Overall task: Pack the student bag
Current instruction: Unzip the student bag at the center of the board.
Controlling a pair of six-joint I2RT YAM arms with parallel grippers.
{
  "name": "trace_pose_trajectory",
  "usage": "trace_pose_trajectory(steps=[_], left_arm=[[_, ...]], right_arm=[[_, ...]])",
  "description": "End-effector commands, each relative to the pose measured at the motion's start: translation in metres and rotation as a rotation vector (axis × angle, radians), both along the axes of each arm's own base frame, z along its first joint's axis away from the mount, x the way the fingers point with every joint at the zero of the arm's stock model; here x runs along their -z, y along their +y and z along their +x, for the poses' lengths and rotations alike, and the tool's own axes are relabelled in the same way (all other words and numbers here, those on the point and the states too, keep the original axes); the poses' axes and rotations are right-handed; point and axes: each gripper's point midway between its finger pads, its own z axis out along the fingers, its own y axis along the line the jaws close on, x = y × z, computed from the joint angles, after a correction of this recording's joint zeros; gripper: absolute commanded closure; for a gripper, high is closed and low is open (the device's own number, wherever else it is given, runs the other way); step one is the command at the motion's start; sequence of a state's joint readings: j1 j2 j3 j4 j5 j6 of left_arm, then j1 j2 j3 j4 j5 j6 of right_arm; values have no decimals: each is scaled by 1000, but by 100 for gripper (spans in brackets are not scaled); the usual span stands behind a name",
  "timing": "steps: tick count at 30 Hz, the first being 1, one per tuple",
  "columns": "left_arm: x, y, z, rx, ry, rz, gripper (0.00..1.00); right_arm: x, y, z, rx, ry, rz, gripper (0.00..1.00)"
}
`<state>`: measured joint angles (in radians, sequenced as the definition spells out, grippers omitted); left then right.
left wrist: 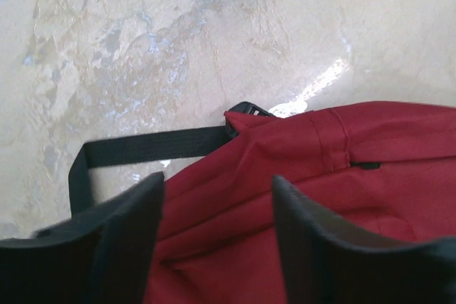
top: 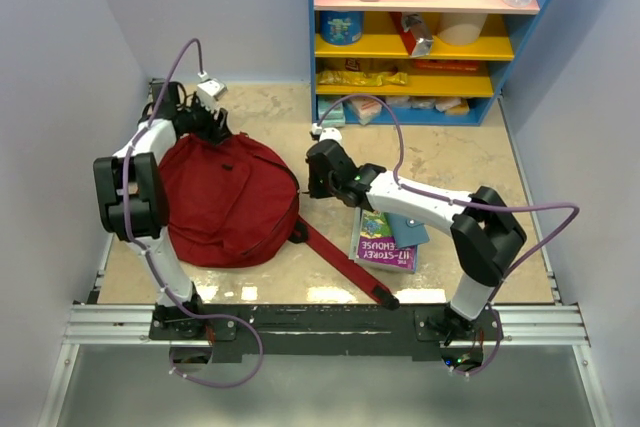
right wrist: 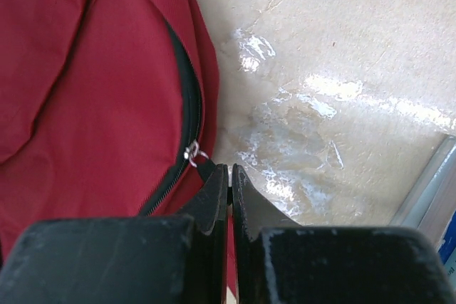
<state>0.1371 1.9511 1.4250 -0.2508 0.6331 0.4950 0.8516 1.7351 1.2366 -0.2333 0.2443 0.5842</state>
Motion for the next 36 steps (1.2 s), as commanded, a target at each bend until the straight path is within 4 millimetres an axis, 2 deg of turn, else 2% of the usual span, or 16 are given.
trace_pose_trajectory(steps=[1,2,4,5,7,8,9,13,14,18,20,22,26,29,30,36], left_arm=[[-63,-6,-6,97,-124,-23,14],[-61,-12,-19,128,-71,-42,8],[-82,-26,-30,246,-107,-70,0],[-79,-35,-51,299,-30,-109,0],[-95,-55,-65,447,-83,-142,0],[-92,-68,-78,495,-49,-165,0],[-93,-76,-82,555,-87,-155,0],[-64,-116,-104,737,-87,-138,0],[-59,-132,-113,793,-79,-149,0],[-40,-159,-110,870,-79,-155,0],[-37,-171,-107,900,-97,-133,0],[-27,-180,-107,921,-90,-89,0],[-22,-187,-102,934,-114,-44,3],[-12,-189,-102,940,-96,-11,14],[-7,-189,-102,941,-84,5,21],[19,-192,-115,991,-9,70,37]], right_arm=[[-25,5,6,13,-30,41,100],[-33,10,9,10,-41,55,100],[-33,12,13,10,-40,51,100],[-36,14,14,8,-42,56,100],[-38,15,14,10,-45,62,100],[-37,16,14,9,-44,64,100],[-37,16,14,13,-43,70,100],[-36,14,12,19,-42,79,100],[-35,13,12,20,-40,76,100],[-40,13,12,24,-47,83,100],[-43,14,13,21,-52,88,100],[-45,15,13,19,-54,93,100],[-45,18,13,11,-54,104,100],[-46,18,12,7,-56,114,100],[-46,18,12,6,-56,115,100],[-50,17,10,1,-58,117,100]])
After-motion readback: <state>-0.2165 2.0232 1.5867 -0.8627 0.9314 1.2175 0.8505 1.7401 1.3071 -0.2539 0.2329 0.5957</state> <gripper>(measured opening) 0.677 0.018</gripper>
